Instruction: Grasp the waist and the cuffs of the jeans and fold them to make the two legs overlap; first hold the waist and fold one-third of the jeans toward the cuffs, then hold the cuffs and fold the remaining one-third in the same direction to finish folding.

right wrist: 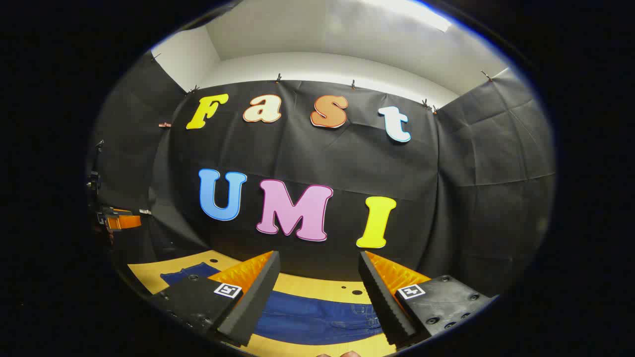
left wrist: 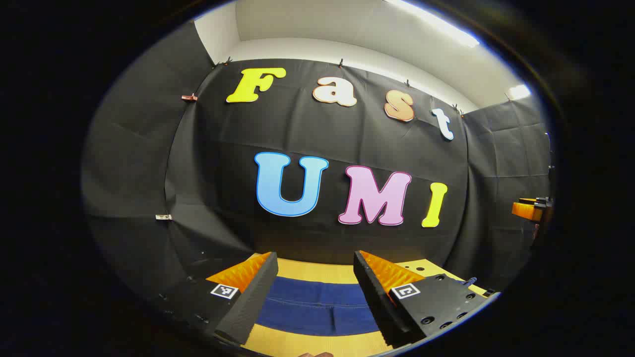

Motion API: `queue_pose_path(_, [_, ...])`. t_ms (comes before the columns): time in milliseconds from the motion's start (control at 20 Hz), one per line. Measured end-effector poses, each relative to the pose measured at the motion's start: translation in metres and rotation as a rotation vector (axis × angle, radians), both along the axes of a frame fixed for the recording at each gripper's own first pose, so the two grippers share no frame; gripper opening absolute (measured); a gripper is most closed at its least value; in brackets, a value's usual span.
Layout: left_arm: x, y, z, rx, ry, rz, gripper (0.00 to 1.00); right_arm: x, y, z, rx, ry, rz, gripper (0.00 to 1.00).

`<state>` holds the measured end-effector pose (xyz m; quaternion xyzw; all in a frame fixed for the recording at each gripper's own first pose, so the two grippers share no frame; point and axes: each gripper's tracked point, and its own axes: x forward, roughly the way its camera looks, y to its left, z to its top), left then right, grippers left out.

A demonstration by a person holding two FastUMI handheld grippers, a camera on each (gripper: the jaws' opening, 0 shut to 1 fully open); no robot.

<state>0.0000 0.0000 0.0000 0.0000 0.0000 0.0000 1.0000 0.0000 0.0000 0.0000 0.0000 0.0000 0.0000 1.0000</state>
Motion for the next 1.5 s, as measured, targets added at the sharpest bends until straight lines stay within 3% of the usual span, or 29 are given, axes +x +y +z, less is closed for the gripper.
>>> queue_pose_path(600, [-0.013,0.013,0.001,0.049,-0.014,0.018,0.96,0.006,-0.02,-0.007,0.156,0.018,-0.08,0.96])
queue_pose_path(850, [-0.013,0.017,-0.006,0.058,0.004,0.021,0.96,0.007,-0.034,-0.006,0.125,0.016,-0.102,0.94])
queue_pose_path(900, [-0.012,0.015,-0.011,0.05,0.014,-0.001,0.96,0.008,-0.037,-0.007,0.114,0.021,-0.107,1.0])
queue_pose_path(950, [-0.01,0.011,-0.016,0.043,0.033,-0.043,0.96,0.011,-0.04,-0.004,0.113,0.019,-0.105,1.0])
queue_pose_path(1100, [0.0,0.037,-0.043,0.091,0.143,-0.116,0.96,0.024,-0.047,-0.002,0.093,0.034,-0.065,0.94])
queue_pose_path(1150, [0.006,0.049,-0.049,0.114,0.175,-0.124,0.96,0.031,-0.051,-0.006,0.063,0.053,-0.039,0.98])
queue_pose_path(1250, [0.02,0.067,-0.069,0.157,0.249,-0.153,0.96,0.04,-0.047,-0.025,-0.012,0.097,0.055,0.94])
queue_pose_path(1400, [0.032,0.072,-0.119,0.23,0.392,-0.269,0.97,0.048,-0.042,-0.088,-0.134,0.263,0.199,0.96])
queue_pose_path(1500, [0.042,0.078,-0.159,0.327,0.528,-0.357,0.96,0.053,-0.045,-0.136,-0.175,0.382,0.261,0.97])
